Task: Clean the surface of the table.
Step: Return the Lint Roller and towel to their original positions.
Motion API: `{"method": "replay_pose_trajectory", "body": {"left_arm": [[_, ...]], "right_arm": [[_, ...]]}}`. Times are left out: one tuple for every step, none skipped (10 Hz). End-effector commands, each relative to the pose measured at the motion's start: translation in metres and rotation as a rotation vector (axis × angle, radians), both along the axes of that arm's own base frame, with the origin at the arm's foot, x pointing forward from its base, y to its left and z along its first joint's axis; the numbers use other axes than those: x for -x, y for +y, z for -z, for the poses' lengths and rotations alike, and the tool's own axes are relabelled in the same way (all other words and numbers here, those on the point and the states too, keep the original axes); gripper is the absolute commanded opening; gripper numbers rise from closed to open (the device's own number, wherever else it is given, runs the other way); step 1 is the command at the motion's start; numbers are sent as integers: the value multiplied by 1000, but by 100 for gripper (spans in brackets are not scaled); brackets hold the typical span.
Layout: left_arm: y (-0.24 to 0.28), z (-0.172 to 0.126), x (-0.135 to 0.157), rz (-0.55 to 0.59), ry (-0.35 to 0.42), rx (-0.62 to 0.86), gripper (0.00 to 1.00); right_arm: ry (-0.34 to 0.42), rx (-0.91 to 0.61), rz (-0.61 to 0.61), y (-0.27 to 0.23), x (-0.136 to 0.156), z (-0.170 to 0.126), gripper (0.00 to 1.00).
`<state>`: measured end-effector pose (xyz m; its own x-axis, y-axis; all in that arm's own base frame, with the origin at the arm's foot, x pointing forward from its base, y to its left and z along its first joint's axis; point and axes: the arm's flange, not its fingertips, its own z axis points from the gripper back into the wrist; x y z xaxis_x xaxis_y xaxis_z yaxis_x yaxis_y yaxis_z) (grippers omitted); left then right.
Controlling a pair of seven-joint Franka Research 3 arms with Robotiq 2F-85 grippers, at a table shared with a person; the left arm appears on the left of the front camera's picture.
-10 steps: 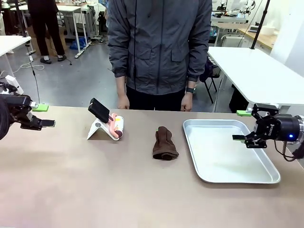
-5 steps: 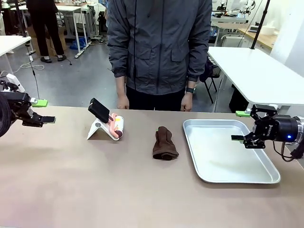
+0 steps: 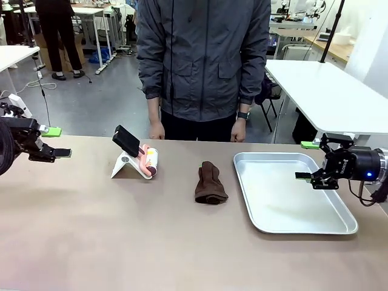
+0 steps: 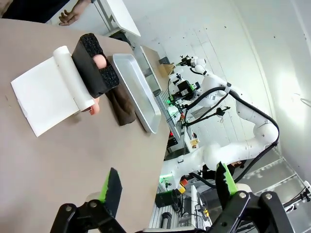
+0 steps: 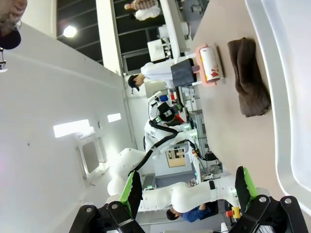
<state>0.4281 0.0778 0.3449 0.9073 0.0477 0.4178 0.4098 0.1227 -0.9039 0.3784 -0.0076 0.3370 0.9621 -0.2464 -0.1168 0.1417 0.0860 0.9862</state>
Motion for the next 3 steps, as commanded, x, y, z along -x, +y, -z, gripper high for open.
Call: {"method": "replay_pose_trajectory", "body": {"left_arm": [[-2,-1,7,-4,-6,-8,100],[-2,-1,7,-4,-6,-8,100],[-2,-1,7,-4,-6,-8,100]], "right_arm": [[9,3,-10,-1,2,-5,100],[9,3,-10,-1,2,-5,100],[9,3,-10,-1,2,-5,100]]}}
